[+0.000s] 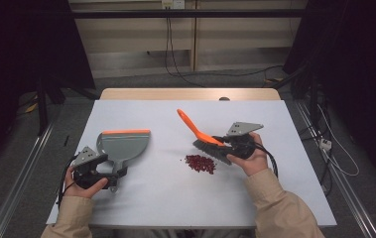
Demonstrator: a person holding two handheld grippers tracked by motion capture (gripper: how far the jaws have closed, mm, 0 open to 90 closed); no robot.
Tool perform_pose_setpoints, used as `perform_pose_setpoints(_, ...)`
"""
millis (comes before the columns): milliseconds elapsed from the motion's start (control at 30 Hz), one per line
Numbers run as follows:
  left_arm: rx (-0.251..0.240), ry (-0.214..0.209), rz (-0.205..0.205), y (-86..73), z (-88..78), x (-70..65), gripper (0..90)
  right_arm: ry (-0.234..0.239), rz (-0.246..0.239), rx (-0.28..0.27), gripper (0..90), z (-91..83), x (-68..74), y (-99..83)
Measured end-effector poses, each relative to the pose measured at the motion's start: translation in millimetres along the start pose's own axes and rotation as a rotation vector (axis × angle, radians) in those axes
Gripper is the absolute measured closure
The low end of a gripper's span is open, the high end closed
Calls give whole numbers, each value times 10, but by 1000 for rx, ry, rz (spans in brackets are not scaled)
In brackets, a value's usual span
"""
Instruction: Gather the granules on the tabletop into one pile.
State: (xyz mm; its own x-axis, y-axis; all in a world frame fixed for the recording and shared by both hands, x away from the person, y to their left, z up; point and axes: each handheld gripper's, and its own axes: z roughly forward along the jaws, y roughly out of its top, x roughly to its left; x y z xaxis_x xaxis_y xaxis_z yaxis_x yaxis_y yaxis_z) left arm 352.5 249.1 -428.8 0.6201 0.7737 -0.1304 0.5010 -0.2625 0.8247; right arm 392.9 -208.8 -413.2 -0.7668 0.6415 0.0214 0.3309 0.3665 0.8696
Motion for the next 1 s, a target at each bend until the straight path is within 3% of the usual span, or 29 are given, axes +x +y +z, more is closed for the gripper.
perform_pose_setpoints(167, 36, 23, 8, -27, 21, -20, 92, -38, 35, -30, 714, -79, -24, -56)
perform_pose_setpoints(233, 56, 56, 23, -43, 32, -22, 110, -49, 52, -39, 714, -103, -42, -83)
perform_pose_setpoints(400, 95, 112, 2, -100, -15, 32, 146, -82, 71, -48, 713, -171, -91, -126)
perform_pose_setpoints(567, 90, 139, -39, -127, -64, 133, 195, -108, 101, -42, 713, -176, -132, -181)
perform_pose_setpoints(867, 116, 102, -54, -67, -21, 252, 478, -125, 115, -43, 713, -200, -163, -198)
perform_pose_setpoints(933, 138, 106, -35, -50, -6, 264, 583, -127, 116, -41, 713, -203, -172, -205)
perform_pose_setpoints(1000, 155, 105, -33, -37, 9, 283, 614, -131, 120, -43, 713, -216, -178, -211)
